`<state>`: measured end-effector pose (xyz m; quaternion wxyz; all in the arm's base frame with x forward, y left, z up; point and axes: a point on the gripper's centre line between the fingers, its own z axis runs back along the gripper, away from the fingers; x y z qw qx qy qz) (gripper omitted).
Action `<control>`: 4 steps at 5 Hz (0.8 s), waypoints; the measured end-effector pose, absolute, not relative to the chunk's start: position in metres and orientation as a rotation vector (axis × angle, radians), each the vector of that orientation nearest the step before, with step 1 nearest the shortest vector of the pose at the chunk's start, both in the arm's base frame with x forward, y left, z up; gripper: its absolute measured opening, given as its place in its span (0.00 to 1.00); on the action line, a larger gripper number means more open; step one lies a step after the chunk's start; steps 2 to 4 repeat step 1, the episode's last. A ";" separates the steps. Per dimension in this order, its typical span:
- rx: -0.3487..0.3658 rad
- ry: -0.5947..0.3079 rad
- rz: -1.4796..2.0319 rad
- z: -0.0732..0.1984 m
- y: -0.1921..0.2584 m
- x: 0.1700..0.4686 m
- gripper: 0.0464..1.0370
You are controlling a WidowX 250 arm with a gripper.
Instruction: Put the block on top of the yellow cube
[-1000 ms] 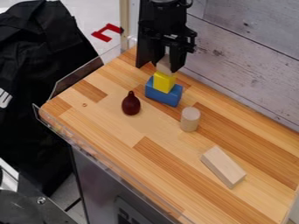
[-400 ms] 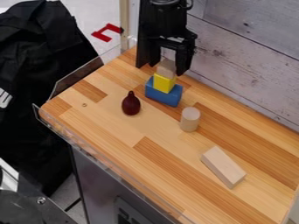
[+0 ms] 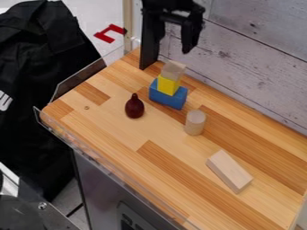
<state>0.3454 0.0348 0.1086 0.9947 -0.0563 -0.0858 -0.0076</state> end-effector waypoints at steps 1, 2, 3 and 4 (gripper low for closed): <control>-0.079 -0.168 -0.032 0.118 0.026 0.331 0.96; -0.079 -0.168 -0.032 0.118 0.026 0.331 0.96; -0.079 -0.168 -0.032 0.118 0.026 0.331 0.96; -0.079 -0.168 -0.032 0.118 0.026 0.331 0.96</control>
